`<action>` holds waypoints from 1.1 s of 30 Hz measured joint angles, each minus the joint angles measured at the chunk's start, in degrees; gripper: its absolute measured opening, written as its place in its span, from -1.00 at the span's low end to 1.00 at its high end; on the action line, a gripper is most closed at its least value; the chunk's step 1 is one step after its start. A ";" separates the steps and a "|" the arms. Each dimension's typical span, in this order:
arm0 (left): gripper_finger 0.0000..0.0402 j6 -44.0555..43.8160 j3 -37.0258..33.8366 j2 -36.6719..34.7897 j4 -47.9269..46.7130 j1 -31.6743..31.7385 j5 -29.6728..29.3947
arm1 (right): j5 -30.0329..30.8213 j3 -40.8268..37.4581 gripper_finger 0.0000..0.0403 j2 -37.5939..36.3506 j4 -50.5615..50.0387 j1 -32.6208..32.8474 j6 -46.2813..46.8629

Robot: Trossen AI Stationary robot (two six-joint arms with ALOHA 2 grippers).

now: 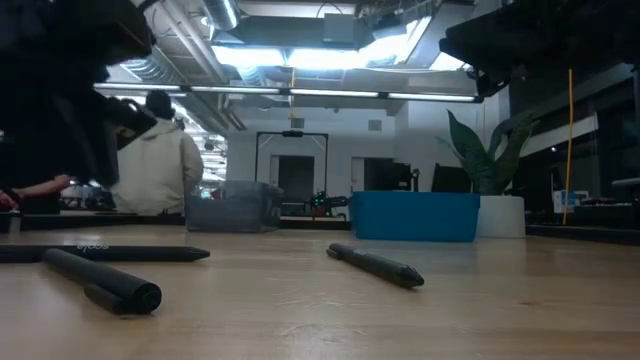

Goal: Sort pens & pencils
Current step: Put the black pen into the black bin

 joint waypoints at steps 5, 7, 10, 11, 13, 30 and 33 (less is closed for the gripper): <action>-0.46 -1.41 0.00 1.81 -0.02 0.92 0.17 | 0.00 0.00 -0.64 0.00 0.02 0.00 0.09; -0.44 -1.83 0.00 1.84 -0.02 1.17 0.21 | 0.00 0.00 -0.64 0.00 0.00 0.00 0.13; -0.44 -3.34 0.00 1.84 -0.03 1.23 0.50 | 0.00 0.00 -0.64 0.00 0.00 0.00 0.14; -0.44 -3.64 0.00 1.84 -0.01 1.21 0.86 | 0.00 0.00 -0.64 0.00 -0.01 0.00 0.14; -0.44 -4.64 0.00 1.84 -0.05 1.20 2.02 | -0.02 0.00 -0.64 0.00 -0.03 0.00 0.06; -0.44 -6.78 -0.04 4.89 2.03 1.20 2.31 | -0.02 -0.02 -0.65 0.00 -0.41 0.00 -0.24; -0.44 -6.30 0.40 6.68 1.79 1.20 3.10 | -0.02 -0.04 -0.65 0.00 -0.45 -0.01 -0.25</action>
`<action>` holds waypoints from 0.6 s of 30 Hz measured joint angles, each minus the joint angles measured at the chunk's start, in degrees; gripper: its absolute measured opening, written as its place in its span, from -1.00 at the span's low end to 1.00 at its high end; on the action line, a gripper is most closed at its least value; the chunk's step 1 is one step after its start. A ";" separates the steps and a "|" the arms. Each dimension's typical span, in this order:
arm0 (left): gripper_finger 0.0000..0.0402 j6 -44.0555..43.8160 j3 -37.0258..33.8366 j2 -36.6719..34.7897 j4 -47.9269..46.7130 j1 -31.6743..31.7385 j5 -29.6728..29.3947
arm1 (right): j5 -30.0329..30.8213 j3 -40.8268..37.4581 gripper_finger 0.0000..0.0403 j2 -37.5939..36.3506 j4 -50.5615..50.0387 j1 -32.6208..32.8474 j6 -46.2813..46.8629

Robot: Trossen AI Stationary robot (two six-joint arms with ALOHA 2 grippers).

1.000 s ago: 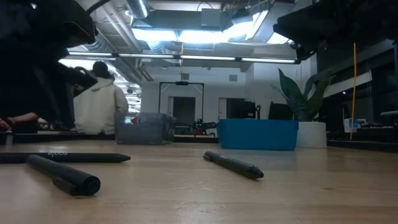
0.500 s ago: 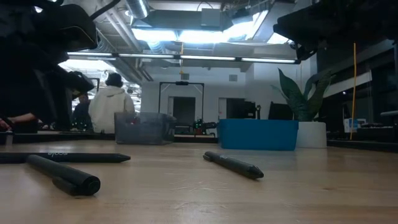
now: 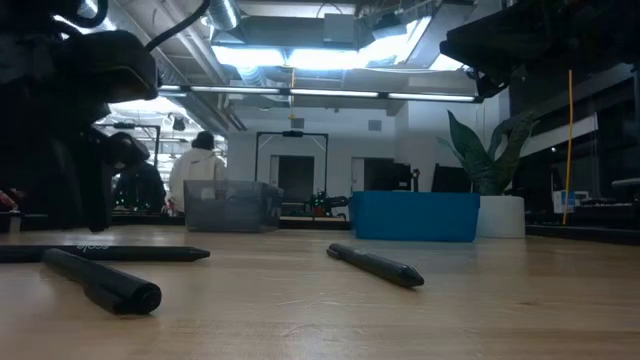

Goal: Sort pens & pencils
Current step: Put the black pen into the black bin

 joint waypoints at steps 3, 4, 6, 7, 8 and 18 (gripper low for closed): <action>-0.44 0.36 1.71 2.19 0.07 0.00 0.38 | 0.00 0.00 -0.65 -0.02 -0.10 -0.01 0.00; -0.44 0.71 2.48 3.12 0.21 0.00 1.01 | 0.00 0.00 -0.65 -0.02 -0.24 0.01 -0.02; -0.44 2.35 3.87 4.93 -0.45 0.00 1.83 | 0.00 -0.02 -0.65 -0.02 -0.29 -0.01 0.00; -0.44 3.16 4.64 6.02 -0.44 0.00 1.89 | 0.00 -0.02 -0.65 -0.02 -0.34 -0.01 -0.01; -0.44 3.58 5.30 6.98 -0.47 0.00 1.92 | 0.00 -0.02 -0.65 -0.02 -0.40 -0.01 0.00; -0.44 3.03 8.82 11.33 -5.60 2.02 3.00 | -0.15 -0.02 -0.65 -0.02 -0.75 0.00 0.18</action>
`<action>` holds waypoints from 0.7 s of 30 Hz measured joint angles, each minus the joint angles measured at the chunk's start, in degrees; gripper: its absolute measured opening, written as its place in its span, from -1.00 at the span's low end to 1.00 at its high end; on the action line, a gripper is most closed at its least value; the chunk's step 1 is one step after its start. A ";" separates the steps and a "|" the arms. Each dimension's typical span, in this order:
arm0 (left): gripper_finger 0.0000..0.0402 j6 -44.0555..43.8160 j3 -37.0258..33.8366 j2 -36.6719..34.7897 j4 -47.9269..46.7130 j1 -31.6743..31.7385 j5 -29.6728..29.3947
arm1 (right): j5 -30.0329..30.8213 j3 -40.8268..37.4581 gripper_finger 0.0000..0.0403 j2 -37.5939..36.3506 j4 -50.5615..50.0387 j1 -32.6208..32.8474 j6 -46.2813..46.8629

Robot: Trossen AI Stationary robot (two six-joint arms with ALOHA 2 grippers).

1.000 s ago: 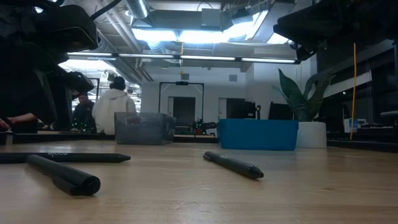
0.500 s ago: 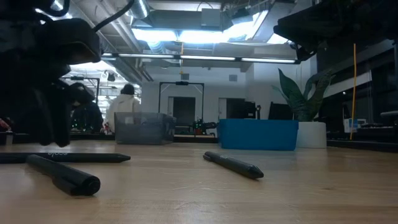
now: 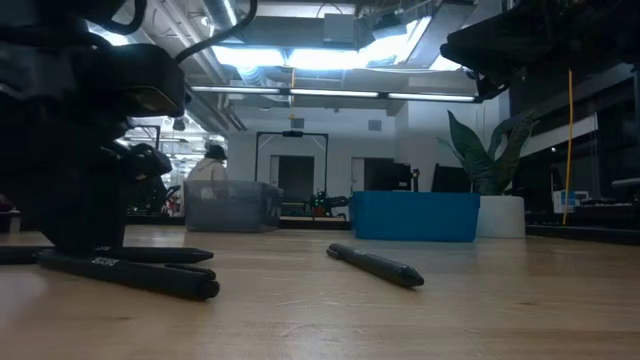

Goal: Sort pens & pencils
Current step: Put the black pen into the black bin

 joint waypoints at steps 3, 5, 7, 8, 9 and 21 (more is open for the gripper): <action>-0.44 0.01 -0.01 0.04 -0.29 0.67 0.34 | -0.02 0.00 -0.65 0.00 -0.05 0.00 0.00; -0.44 -0.63 0.00 0.04 -0.79 1.40 1.74 | 0.00 0.00 -0.65 0.00 -0.05 0.00 0.00; -0.44 -1.76 0.02 0.04 -1.29 2.04 2.80 | 0.00 0.00 -0.65 0.00 -0.05 0.00 0.00; -0.44 -1.91 0.02 0.04 -1.46 2.21 3.13 | -0.01 0.00 -0.65 0.00 -0.05 0.00 0.00; -0.44 -1.92 0.02 0.04 -1.53 2.35 3.49 | -0.01 0.00 -0.65 0.00 -0.08 0.00 0.00; -0.44 -1.29 0.31 2.15 -1.60 2.52 4.08 | 0.02 0.00 -0.65 0.00 -0.08 -0.01 -0.03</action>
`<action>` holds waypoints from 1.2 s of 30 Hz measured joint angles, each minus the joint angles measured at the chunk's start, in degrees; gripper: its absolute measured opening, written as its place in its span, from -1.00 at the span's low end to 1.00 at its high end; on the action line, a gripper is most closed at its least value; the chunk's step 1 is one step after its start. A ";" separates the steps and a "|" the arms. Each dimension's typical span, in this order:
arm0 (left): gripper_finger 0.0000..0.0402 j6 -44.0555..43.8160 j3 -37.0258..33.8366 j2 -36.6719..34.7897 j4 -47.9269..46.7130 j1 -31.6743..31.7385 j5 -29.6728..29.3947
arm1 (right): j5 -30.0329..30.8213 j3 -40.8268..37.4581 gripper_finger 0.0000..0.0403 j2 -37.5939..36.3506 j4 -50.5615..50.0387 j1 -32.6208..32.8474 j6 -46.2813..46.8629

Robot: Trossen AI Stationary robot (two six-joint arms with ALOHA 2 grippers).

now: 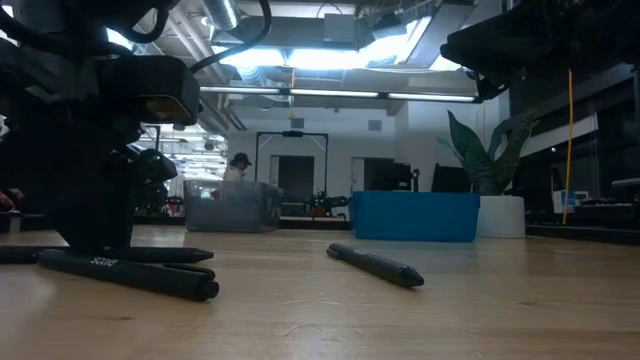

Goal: Sort pens & pencils
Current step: Put the black pen into the black bin

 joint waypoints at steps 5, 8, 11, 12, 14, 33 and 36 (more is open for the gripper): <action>-0.44 0.06 0.00 0.02 0.02 -0.09 -0.19 | 0.00 0.00 -0.65 0.00 0.02 0.01 0.02; -0.45 0.32 0.00 0.02 -0.01 -0.31 -0.43 | 0.00 0.00 -0.65 0.00 0.01 0.00 0.02; -0.53 1.46 0.00 0.02 -0.22 -0.31 -0.48 | 0.00 0.00 -0.64 0.00 0.00 0.01 0.02; -0.58 1.74 0.00 0.02 -0.30 -0.33 -0.52 | 0.00 0.00 -0.64 0.00 0.02 0.01 0.04; -0.68 1.77 0.00 0.02 -0.65 -0.42 -0.71 | 0.01 0.00 -0.64 0.00 0.02 0.01 0.12; -0.90 10.07 -0.37 -1.01 1.07 -0.93 -4.85 | 0.02 0.00 -0.64 0.00 0.01 0.00 0.23; -0.91 11.92 -0.68 -2.41 1.14 -0.97 -5.36 | 0.03 0.00 -0.64 0.00 0.01 0.01 0.23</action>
